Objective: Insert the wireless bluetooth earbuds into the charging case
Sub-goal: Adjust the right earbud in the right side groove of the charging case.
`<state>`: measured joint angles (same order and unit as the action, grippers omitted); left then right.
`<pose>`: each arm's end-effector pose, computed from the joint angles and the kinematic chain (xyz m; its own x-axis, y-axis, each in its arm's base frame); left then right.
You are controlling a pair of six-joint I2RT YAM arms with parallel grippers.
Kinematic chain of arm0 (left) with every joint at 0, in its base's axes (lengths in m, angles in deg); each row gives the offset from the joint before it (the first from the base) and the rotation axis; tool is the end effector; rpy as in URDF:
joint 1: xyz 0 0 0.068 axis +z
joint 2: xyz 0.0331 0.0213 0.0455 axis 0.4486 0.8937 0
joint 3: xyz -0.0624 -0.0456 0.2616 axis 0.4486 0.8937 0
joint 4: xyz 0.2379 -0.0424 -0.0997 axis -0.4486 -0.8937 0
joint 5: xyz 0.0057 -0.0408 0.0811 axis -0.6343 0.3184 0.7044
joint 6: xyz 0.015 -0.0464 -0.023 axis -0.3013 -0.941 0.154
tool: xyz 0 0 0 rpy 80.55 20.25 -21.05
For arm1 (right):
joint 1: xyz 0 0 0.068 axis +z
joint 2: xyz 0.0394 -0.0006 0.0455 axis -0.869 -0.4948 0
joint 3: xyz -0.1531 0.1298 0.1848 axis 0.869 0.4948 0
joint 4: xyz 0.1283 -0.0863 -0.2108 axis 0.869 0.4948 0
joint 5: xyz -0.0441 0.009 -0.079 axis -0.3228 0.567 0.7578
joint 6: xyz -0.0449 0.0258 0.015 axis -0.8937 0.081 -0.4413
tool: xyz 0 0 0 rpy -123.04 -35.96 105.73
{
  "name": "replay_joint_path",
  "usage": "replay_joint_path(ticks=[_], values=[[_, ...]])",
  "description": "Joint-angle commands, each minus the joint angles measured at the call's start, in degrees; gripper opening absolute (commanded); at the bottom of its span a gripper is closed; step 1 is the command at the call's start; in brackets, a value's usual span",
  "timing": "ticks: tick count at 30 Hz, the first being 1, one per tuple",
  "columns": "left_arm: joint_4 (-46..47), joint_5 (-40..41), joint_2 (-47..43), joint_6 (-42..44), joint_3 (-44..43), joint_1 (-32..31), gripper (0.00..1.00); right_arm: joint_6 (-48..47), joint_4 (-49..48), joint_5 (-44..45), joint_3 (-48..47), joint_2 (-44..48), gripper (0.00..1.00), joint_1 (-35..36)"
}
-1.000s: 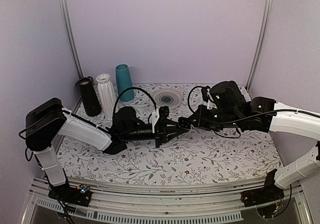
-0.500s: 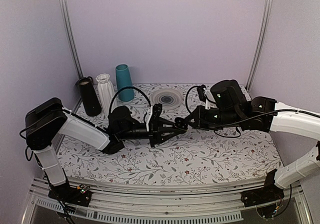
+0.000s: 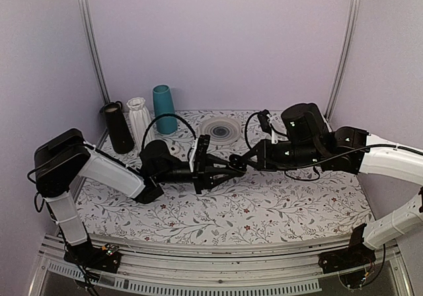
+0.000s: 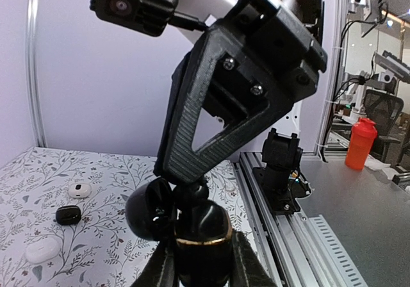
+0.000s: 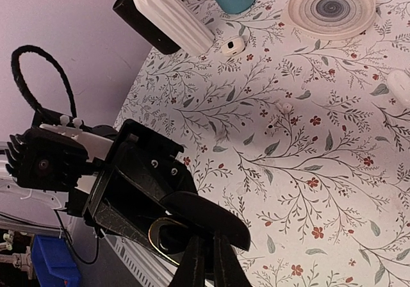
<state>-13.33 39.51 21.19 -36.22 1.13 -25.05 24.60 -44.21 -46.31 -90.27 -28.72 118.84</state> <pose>0.2053 -0.2951 0.2070 -0.0931 -0.1303 -0.9871 0.9957 -0.0130 -0.0921 0.1501 0.2436 0.3270 -0.7740 0.0010 -0.6332 -0.4429 0.7137 0.5426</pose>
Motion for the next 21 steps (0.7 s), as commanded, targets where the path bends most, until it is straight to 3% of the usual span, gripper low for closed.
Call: replay_joint_path(ticks=[1, 13, 21], values=[[10.76, -1.68, -0.28, -2.28, -0.52, 1.29, 0.0, -3.1, 5.88, -1.74, 0.24, 0.2, 0.07, 0.28], [13.36, -4.02, 1.08, -5.01, -0.6, 2.17, 0.0, -9.06, 6.09, -5.81, -0.9, 0.73, 0.07, 0.37], [13.42, -5.93, 1.78, -4.73, -0.95, 2.22, 0.0, -7.39, 8.4, -1.54, -3.23, 1.21, 0.12, 0.25]])
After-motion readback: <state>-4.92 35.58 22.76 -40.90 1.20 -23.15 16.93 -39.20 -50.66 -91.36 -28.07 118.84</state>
